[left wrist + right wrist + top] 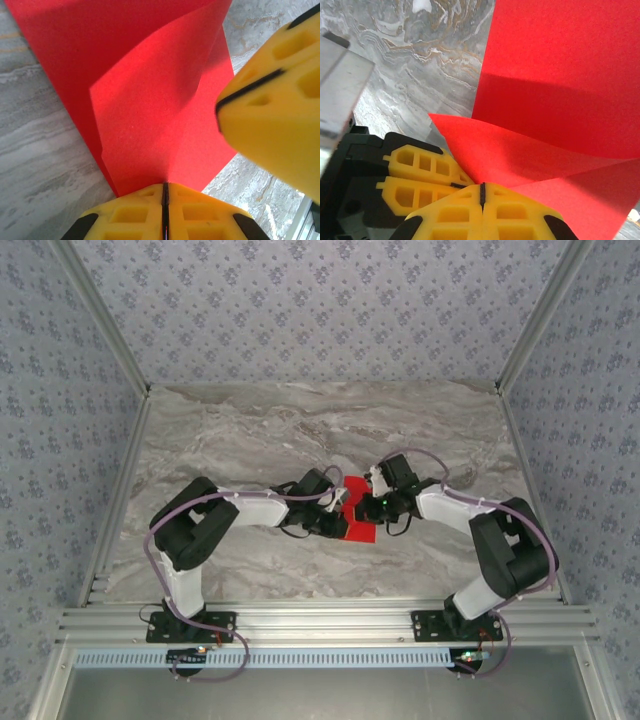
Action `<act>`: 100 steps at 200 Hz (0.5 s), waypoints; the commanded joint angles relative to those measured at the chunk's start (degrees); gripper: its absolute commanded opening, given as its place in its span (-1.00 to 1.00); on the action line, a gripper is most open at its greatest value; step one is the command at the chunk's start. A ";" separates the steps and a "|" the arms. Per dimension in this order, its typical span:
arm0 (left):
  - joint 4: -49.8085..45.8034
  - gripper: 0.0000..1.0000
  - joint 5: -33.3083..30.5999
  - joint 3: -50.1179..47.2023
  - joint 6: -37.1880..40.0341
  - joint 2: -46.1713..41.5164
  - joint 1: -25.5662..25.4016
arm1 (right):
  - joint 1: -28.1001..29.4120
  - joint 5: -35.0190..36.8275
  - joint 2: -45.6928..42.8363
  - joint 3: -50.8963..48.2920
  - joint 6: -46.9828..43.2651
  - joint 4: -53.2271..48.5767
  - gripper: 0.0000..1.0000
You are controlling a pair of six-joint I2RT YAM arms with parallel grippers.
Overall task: Fold a paper plane with a square sheet of paper (fold left side to right side)
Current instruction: Fold the triangle a second time at the center of the table.
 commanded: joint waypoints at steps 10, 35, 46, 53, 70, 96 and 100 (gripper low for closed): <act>-2.73 -0.83 -1.95 -1.49 1.11 1.90 -1.02 | 1.48 -1.24 2.60 0.27 1.37 1.96 -1.00; -2.73 -0.83 -2.04 -1.42 1.18 1.97 -1.01 | 1.79 -1.31 3.90 0.61 1.63 2.86 -1.00; -2.82 -0.83 -2.21 -1.43 1.20 1.99 -1.08 | 1.92 -1.15 4.42 0.66 1.67 3.16 -1.00; -2.91 -0.83 -2.29 -1.43 1.29 2.01 -1.10 | 2.03 -0.99 4.69 0.88 1.65 3.20 -1.00; -2.99 -0.84 -2.37 -1.48 1.28 2.08 -1.12 | 2.19 -0.45 5.67 1.30 1.46 2.97 -1.00; -3.08 -0.84 -2.64 -1.54 1.24 2.08 -1.10 | 2.55 1.28 6.97 2.45 0.78 0.99 -1.00; -3.08 -0.84 -2.69 -1.54 1.20 2.08 -1.08 | 2.57 1.76 7.18 2.61 0.54 0.44 -1.00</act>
